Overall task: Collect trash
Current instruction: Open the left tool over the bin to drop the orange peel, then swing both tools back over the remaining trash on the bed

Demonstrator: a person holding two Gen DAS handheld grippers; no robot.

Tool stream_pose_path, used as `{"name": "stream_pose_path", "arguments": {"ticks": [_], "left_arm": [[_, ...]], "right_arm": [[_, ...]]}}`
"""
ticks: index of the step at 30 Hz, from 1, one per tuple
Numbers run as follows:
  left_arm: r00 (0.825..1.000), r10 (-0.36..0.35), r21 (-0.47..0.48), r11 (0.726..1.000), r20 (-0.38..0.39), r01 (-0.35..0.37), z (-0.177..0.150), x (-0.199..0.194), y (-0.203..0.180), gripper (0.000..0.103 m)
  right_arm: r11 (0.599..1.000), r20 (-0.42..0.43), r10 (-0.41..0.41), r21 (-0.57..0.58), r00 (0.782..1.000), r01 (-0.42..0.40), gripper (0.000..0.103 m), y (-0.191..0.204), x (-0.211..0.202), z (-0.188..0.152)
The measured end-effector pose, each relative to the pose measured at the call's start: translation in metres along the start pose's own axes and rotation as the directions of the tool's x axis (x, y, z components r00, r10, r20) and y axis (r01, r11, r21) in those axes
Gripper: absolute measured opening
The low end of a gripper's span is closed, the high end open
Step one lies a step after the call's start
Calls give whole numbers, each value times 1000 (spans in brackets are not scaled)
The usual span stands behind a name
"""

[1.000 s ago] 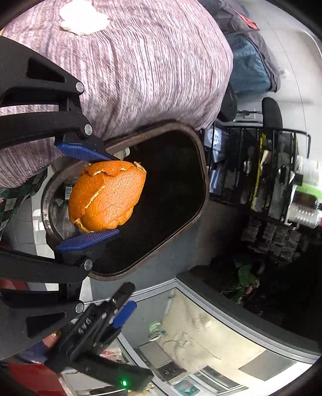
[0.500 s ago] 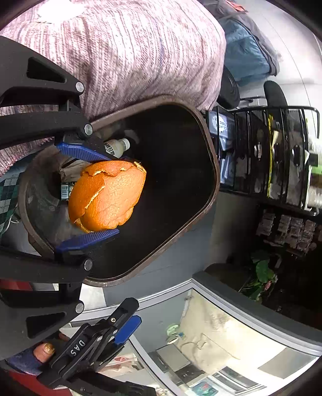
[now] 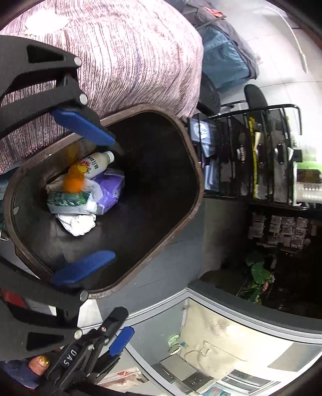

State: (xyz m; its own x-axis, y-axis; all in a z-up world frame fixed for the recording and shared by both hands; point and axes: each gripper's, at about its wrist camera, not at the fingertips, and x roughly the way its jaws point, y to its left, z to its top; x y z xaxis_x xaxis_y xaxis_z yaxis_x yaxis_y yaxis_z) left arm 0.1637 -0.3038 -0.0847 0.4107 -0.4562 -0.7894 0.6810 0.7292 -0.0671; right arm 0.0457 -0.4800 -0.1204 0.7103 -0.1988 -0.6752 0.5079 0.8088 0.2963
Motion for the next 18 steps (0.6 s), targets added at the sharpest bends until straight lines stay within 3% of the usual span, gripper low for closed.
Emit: {"name": "stream_pose_path", "arguments": {"ticks": [10,18], "left_arm": [[983,36,-27,999,179,-31,-11,-63,15,97],[972,45,-79,996,232,-27,-33,-104,40,97]], "right_arm": [[999,-9,43,-30,999,-43,82,12,1,-3],[991,-31,104,-82,994,-106,83,47,6,-8]]}}
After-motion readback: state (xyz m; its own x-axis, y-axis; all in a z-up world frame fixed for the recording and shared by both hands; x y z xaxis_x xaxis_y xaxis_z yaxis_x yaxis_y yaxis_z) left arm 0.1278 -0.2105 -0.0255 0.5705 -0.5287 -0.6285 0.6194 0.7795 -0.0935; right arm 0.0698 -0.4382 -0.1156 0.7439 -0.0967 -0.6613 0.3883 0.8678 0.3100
